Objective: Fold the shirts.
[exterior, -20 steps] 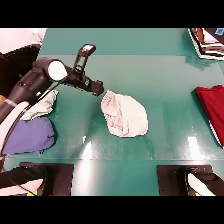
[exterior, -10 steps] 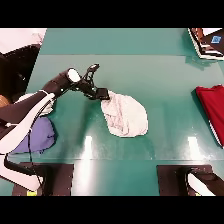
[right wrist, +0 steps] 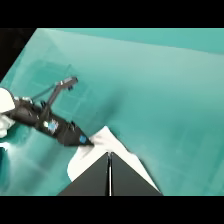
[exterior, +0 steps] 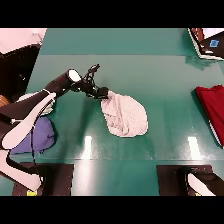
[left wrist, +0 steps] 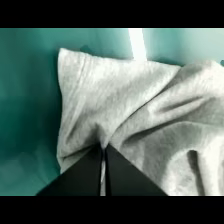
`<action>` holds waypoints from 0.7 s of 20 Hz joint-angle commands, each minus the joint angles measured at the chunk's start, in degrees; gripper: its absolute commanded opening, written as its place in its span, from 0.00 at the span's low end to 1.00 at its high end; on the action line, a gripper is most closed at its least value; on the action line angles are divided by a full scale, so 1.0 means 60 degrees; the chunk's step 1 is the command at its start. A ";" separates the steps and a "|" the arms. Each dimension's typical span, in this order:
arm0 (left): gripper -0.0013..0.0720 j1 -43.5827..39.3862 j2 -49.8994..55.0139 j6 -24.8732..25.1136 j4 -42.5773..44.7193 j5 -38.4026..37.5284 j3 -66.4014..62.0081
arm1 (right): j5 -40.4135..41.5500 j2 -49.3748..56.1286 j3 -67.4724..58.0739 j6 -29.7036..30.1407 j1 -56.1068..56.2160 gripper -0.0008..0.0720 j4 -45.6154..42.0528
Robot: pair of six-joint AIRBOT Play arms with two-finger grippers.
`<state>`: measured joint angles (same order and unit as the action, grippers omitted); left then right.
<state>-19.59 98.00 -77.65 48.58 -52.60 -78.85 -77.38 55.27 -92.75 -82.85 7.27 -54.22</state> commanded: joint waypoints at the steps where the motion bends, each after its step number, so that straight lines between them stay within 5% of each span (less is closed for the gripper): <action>1: 0.04 0.0430 -0.0076 0.0029 0.0554 -0.1089 -0.0798 | -0.0812 0.0007 0.0033 -0.0616 0.0007 0.03 -0.0871; 6: 0.05 0.1045 -0.1177 0.0025 0.1909 -0.1457 -0.1902 | -0.0780 -0.0696 0.3395 -0.1494 0.0011 0.04 -0.1916; 7: 0.05 0.1071 -0.1428 0.0029 0.2087 -0.1410 -0.1902 | -0.0412 -0.0823 0.4550 -0.1628 0.0015 0.14 -0.1668; 8: 0.05 0.1071 -0.1574 0.0029 0.2200 -0.1406 -0.1902 | 0.0073 -0.0838 0.5635 -0.1625 0.0015 0.50 -0.1300; 9: 0.05 0.1071 -0.1647 0.0033 0.2229 -0.1428 -0.1909 | 0.0663 -0.0743 0.6757 -0.1614 0.0018 0.72 -0.0729; 14: 0.05 0.1067 -0.1647 0.0025 0.2280 -0.1610 -0.1909 | 0.3821 0.0969 0.9686 0.0000 0.0765 0.66 0.2473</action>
<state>-13.30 88.66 -77.47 61.28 -61.78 -90.04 -65.78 56.21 -43.66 -87.77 9.28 -49.93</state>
